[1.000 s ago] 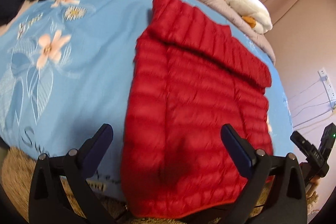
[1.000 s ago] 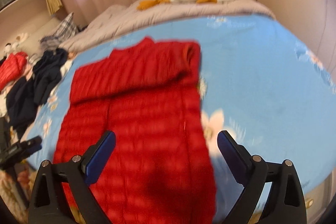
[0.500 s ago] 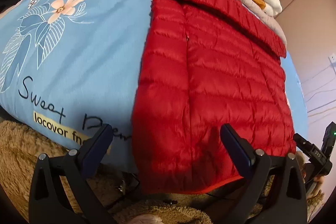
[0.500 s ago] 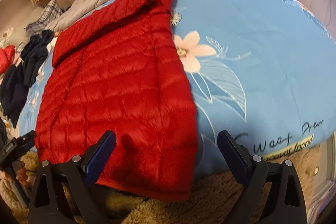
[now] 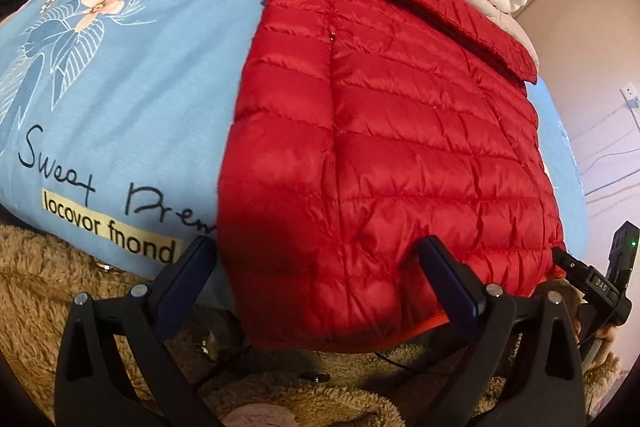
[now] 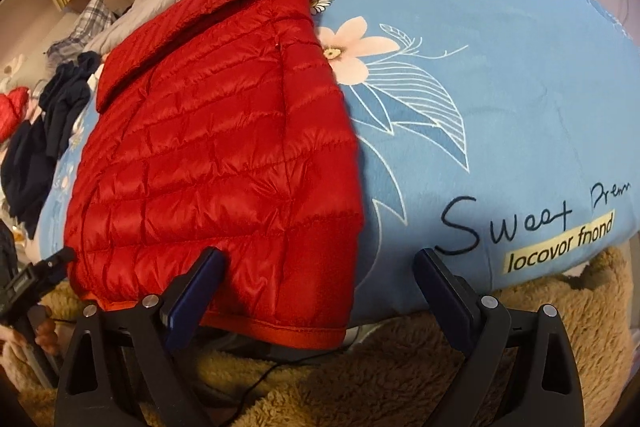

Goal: Fold large clothes

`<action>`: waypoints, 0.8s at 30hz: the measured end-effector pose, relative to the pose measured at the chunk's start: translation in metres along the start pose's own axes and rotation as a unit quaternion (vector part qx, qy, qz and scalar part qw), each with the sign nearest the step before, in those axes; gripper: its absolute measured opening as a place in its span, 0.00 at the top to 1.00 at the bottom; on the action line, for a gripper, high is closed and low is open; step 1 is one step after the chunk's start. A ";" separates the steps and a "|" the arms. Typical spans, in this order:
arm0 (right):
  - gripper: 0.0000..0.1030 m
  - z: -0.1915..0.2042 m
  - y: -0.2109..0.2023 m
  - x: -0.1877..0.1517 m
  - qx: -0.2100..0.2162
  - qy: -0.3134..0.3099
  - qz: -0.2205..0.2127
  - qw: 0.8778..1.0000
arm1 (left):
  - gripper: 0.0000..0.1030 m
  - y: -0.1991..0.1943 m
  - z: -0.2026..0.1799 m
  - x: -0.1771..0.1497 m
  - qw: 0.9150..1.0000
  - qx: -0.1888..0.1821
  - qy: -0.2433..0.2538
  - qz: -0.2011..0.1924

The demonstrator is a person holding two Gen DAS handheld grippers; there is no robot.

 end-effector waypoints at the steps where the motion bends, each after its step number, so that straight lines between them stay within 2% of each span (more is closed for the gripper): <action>1: 0.06 0.000 0.000 -0.001 0.002 0.000 0.000 1.000 | 0.05 0.000 -0.001 -0.001 1.000 -0.004 0.000 0.001; 6: 0.13 0.000 0.001 -0.004 0.010 -0.006 0.001 1.000 | 0.06 0.000 -0.002 -0.003 1.000 -0.022 -0.002 0.000; 9: 0.21 0.004 0.001 -0.004 0.020 -0.010 0.001 1.000 | 0.08 0.000 -0.006 -0.004 1.000 -0.028 0.004 0.002; 12: 0.34 0.009 0.002 -0.004 0.033 -0.016 0.001 0.999 | 0.14 0.001 -0.011 -0.005 1.000 -0.027 0.014 0.003; 14: 0.45 0.011 0.002 -0.004 0.045 -0.017 0.002 0.999 | 0.23 0.002 -0.013 -0.004 0.999 -0.030 0.014 0.004; 16: 0.50 0.013 0.003 -0.003 0.048 -0.020 0.001 0.999 | 0.29 0.002 -0.015 -0.005 0.999 -0.037 0.016 0.005; 19: 0.67 0.019 0.004 -0.003 0.064 -0.025 0.002 0.998 | 0.42 0.003 -0.020 -0.007 0.998 -0.053 0.019 0.008; 21: 0.75 0.024 0.004 -0.002 0.066 -0.031 -0.001 0.997 | 0.61 0.003 -0.025 -0.007 0.997 -0.069 0.024 0.009; 22: 0.79 0.025 0.002 -0.002 0.068 -0.033 -0.005 0.997 | 0.75 0.003 -0.028 -0.007 0.996 -0.086 0.025 0.013; 23: 0.82 0.028 0.000 -0.001 0.068 -0.035 -0.008 0.997 | 0.82 0.002 -0.032 -0.008 0.995 -0.095 0.026 0.016; 24: 0.84 0.029 -0.003 0.000 0.068 -0.035 -0.014 0.997 | 0.83 -0.001 -0.035 -0.007 0.995 -0.093 0.027 0.011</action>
Point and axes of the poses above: each gripper's, at about its wrist camera, not at the fingertips, and y roughly the way its jaws point, z to its left, x to its top, the point moved 9 cm from there along y, roughly the way its jaws point, and after that the axes turned 11 degrees about z, right-handed, at the moved point
